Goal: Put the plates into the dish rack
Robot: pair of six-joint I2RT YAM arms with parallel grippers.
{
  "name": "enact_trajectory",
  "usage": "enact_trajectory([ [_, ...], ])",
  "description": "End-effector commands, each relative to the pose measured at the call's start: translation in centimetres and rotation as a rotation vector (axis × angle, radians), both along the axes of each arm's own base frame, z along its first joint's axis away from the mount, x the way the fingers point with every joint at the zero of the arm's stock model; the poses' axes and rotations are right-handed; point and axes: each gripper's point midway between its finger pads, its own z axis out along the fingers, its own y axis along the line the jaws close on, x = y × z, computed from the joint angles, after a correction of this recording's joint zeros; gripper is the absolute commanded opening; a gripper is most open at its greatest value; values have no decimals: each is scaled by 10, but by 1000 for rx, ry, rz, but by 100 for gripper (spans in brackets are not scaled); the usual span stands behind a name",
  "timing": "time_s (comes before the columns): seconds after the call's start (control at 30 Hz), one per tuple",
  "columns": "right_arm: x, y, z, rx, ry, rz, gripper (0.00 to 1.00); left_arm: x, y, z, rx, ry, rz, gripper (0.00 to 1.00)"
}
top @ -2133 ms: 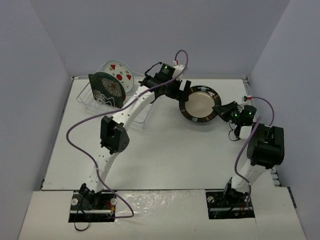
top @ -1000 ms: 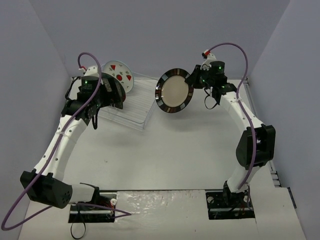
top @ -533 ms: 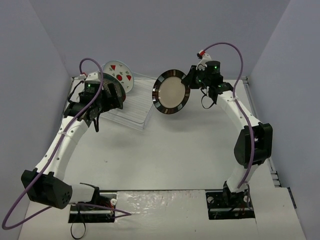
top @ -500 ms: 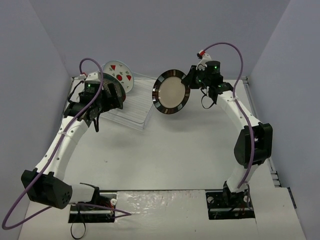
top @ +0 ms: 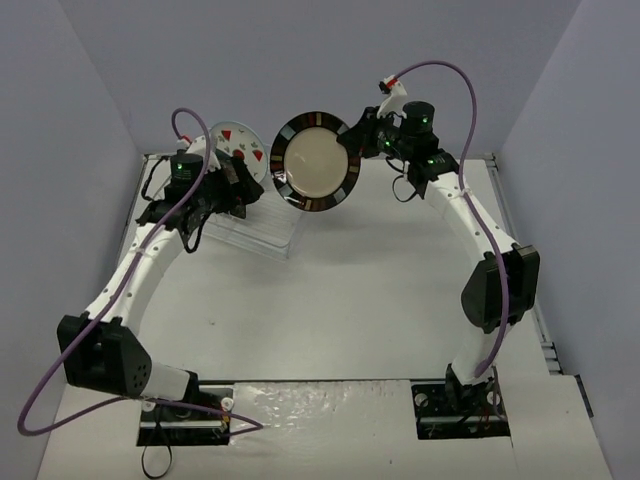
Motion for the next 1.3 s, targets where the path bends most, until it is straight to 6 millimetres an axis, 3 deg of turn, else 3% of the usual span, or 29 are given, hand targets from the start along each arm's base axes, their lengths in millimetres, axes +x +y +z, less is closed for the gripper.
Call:
enact_trajectory([
  [0.0,-27,22,98,192,-207,158,0,22,-59,62,-165,-244,-324,97],
  [0.07,-30,23,100,200,-204,171,0,30,-65,72,-173,-288,-360,97],
  [0.23,-36,25,104,221,-204,195,0,47,-65,60,-154,-274,-380,96],
  [0.3,-37,27,102,234,-190,208,0,45,-69,59,-197,-270,-407,87],
  [0.43,-38,30,94,250,-155,227,0,44,-77,66,-269,-311,-460,47],
  [0.5,-37,30,85,251,-136,226,0,43,-79,73,-293,-332,-478,38],
  [0.57,-37,29,78,258,-118,233,0,40,-80,77,-329,-344,-496,19],
  [0.67,-42,32,67,255,-97,272,0,39,-80,83,-344,-369,-505,1],
  [0.93,-76,35,50,237,-140,508,2,30,-76,115,-335,-493,-560,0],
  [1.07,-96,40,43,253,-147,651,14,31,-76,121,-309,-496,-567,0],
  [1.17,-114,43,44,283,-175,756,31,34,-77,121,-305,-481,-576,0],
  [1.27,-123,47,40,284,-163,815,36,37,-78,122,-308,-469,-581,0],
])
